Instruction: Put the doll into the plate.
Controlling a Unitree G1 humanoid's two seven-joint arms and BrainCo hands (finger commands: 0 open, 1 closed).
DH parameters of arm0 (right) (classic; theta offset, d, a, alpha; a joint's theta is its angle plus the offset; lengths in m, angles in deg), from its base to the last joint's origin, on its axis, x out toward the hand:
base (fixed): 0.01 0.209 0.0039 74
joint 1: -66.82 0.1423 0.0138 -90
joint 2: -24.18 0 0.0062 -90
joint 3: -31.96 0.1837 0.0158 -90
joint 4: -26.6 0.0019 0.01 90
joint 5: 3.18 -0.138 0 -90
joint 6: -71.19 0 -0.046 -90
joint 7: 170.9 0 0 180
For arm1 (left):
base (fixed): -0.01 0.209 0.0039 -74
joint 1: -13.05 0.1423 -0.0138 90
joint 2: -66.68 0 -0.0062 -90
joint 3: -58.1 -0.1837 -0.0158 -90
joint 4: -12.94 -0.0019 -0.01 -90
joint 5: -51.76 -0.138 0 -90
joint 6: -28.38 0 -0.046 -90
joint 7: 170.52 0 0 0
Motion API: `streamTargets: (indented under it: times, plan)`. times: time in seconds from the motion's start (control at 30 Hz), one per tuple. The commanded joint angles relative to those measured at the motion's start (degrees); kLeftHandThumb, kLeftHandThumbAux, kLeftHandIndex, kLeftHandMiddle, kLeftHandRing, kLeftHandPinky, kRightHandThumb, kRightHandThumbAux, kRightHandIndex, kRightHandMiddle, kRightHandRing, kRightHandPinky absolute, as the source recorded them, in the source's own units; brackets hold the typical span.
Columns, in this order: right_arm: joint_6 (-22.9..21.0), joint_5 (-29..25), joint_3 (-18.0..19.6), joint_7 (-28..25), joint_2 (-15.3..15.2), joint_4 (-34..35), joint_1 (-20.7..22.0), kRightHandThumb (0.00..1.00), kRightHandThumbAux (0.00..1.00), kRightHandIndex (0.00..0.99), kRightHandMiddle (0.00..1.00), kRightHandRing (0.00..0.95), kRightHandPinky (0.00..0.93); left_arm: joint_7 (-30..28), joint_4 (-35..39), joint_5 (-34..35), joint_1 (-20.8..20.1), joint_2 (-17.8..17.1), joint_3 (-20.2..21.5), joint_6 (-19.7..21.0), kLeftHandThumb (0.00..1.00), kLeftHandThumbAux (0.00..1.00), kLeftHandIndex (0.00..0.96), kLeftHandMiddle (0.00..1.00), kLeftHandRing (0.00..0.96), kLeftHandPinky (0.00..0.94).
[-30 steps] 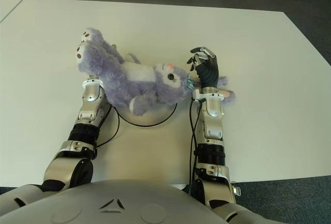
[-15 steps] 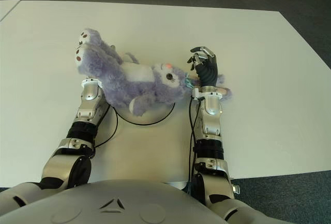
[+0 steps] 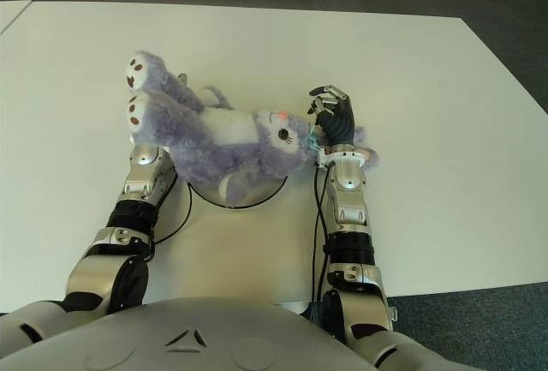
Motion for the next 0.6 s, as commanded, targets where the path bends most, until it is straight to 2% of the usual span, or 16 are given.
streamTargets:
  times: [0.03,0.33,0.6]
  plan:
    - [-2.59,0.12,-0.41,0.19,-0.21,-1.51,-3.05,0.689,0.730,0.437,0.883,0.864,0.858,0.08,-4.82,-0.22,5.20,-0.57,0.90,-0.84,0.427,0.758,0.764,0.848,0.853,0.844]
    - [-2.71,-2.06,-0.19,-1.12,0.00,-1.33,-2.92,0.691,0.729,0.437,0.885,0.867,0.862,0.44,-5.83,0.14,4.99,-1.49,2.19,-2.49,0.398,0.780,0.769,0.840,0.844,0.811]
    - [-1.99,-6.07,0.72,-3.19,0.76,-0.58,-3.03,0.695,0.727,0.438,0.887,0.871,0.868,1.46,-7.04,0.08,4.54,-1.85,3.53,-5.68,0.432,0.775,0.754,0.837,0.843,0.827]
